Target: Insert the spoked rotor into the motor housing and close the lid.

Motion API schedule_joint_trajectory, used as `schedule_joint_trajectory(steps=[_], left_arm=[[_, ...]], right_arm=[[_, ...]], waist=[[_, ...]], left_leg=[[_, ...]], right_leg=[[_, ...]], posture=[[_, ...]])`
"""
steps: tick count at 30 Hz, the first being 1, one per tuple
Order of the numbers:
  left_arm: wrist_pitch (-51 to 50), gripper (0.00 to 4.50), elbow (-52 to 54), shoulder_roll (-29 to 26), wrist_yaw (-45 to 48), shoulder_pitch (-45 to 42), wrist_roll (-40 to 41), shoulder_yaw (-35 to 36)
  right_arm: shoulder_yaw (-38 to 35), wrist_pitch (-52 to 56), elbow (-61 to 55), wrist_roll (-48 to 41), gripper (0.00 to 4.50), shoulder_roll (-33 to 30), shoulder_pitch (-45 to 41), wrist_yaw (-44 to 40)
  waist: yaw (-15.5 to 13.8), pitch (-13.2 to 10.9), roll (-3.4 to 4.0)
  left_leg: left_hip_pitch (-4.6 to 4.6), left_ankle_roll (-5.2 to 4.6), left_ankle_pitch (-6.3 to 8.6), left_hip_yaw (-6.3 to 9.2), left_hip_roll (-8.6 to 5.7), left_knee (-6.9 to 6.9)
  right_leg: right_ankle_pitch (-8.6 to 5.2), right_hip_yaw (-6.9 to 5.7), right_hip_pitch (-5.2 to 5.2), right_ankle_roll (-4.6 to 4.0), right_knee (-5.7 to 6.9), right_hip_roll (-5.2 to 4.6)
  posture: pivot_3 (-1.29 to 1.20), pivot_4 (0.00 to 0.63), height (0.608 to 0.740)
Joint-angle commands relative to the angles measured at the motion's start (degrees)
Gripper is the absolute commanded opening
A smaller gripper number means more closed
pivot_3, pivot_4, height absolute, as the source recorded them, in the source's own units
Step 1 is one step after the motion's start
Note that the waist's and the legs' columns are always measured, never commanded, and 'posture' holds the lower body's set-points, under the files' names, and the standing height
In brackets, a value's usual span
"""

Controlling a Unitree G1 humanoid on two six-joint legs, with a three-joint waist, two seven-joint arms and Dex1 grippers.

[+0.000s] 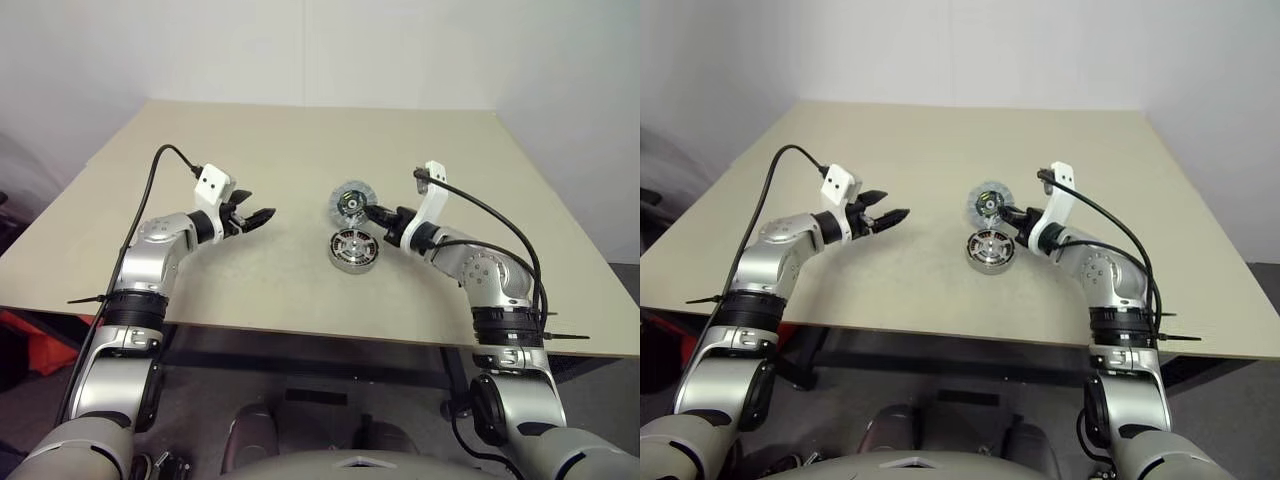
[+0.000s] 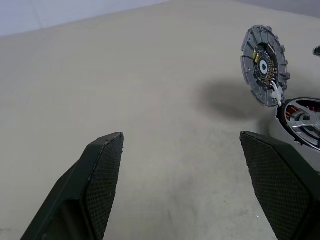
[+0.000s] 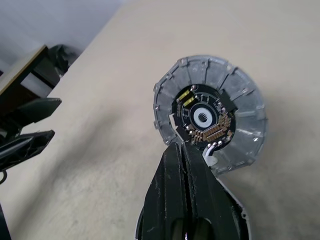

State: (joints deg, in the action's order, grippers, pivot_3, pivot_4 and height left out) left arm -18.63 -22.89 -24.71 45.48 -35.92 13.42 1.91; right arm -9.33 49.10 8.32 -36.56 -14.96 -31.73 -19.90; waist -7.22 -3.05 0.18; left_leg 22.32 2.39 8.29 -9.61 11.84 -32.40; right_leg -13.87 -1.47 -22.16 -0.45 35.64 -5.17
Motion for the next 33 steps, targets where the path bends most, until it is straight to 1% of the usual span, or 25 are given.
schedule_joint_trajectory(steps=[1,5,7,9,12,15,21,27,30,32,33], left_arm=[[0.6,3.94,1.3,-0.5,0.0,-1.2,0.2,0.5],[0.5,3.94,1.5,-0.7,-0.2,-0.8,0.3,0.7],[0.4,3.94,1.6,-0.8,-0.3,-0.8,0.3,0.8],[0.4,3.94,1.6,-0.8,-0.3,-0.7,0.3,0.9],[0.5,3.94,1.5,-0.8,-0.3,-0.7,0.3,0.8],[0.7,3.94,1.2,-0.6,-0.4,-0.9,0.2,0.7],[0.8,3.94,0.9,-0.4,-0.3,-1.1,0.1,0.6],[0.8,3.94,1.0,-0.4,-0.4,-1.0,0.1,0.7],[0.6,3.94,1.5,-0.6,-0.5,-0.7,0.2,0.8],[0.5,3.94,2.0,-0.6,-0.6,-0.4,0.3,0.8],[0.4,3.94,2.3,-0.6,-0.7,-0.2,0.3,0.9]], right_arm=[[1.5,0.5,-0.4,1.3,0.02,1.2,2.9,-0.1],[4.2,0.4,1.3,4.7,0.02,2.5,6.7,0.9],[3.9,0.3,1.4,5.2,0.02,2.7,7.1,1.5],[2.7,0.2,1.1,4.9,0.02,2.5,6.4,1.6],[0.7,-0.1,0.2,3.7,0.02,1.8,4.2,1.3],[-0.1,0.0,-1.1,2.6,0.02,1.7,2.1,0.7],[0.6,1.1,-2.6,2.5,0.02,2.8,-0.5,0.2],[2.9,-0.1,2.3,5.1,0.02,5.0,-0.6,-0.3],[5.8,-3.5,10.4,9.4,0.02,6.2,1.5,-0.7],[6.5,-5.1,12.2,10.9,0.02,6.3,2.2,-0.6],[6.0,-5.3,11.2,10.4,0.02,6.3,2.3,-0.7]], waist=[[-0.1,0.0,0.00],[0.0,0.0,0.02],[0.1,0.0,-0.03],[0.1,0.0,-0.03],[0.0,0.0,-0.02],[0.0,0.0,-0.01],[0.1,0.0,-0.01],[0.1,0.0,-0.01],[0.1,0.0,0.00],[0.2,0.1,-0.08],[0.2,0.1,-0.10]], left_leg=[[0.00,-0.01,0.01,0.00,0.00,0.00],[-0.01,0.00,0.00,-0.02,0.00,0.00],[-0.27,0.02,-0.01,-0.06,0.01,0.01],[-0.48,0.01,0.01,-0.06,0.02,0.05],[-0.56,0.01,0.00,-0.05,0.02,0.14],[-0.51,0.05,-0.02,-0.05,0.01,0.15],[-0.20,0.16,-0.10,-0.06,0.02,0.15],[-0.11,0.06,-0.04,-0.07,0.01,0.16],[-0.14,0.08,-0.05,-0.07,0.02,0.15],[-0.32,0.09,-0.05,-0.10,0.02,0.15],[-0.49,0.08,-0.04,-0.10,0.03,0.15]], right_leg=[[-0.01,-0.01,0.00,-0.01,0.00,0.00],[-0.02,0.01,0.00,-0.02,-0.01,-0.02],[-0.02,0.04,0.17,0.00,0.00,-0.03],[-0.05,0.06,0.33,0.03,0.00,-0.02],[-0.16,0.06,0.38,0.24,0.02,-0.02],[-0.04,0.06,0.33,0.05,0.03,-0.03],[-0.01,0.05,0.02,-0.01,0.03,0.02],[-0.04,0.03,-0.03,-0.06,0.00,0.01],[-0.05,0.03,-0.02,-0.06,0.01,0.01],[-0.05,0.06,0.12,-0.05,0.02,-0.01],[-0.06,0.07,0.26,-0.05,0.01,0.00]], posture=[[0.00,0.000,0.740],[0.00,0.000,0.740],[0.00,0.000,0.740],[0.00,0.000,0.740],[0.00,0.000,0.740],[0.00,0.000,0.740],[0.00,0.000,0.740],[0.00,0.000,0.740],[0.00,0.000,0.740],[0.00,0.000,0.740],[0.00,0.000,0.740]])
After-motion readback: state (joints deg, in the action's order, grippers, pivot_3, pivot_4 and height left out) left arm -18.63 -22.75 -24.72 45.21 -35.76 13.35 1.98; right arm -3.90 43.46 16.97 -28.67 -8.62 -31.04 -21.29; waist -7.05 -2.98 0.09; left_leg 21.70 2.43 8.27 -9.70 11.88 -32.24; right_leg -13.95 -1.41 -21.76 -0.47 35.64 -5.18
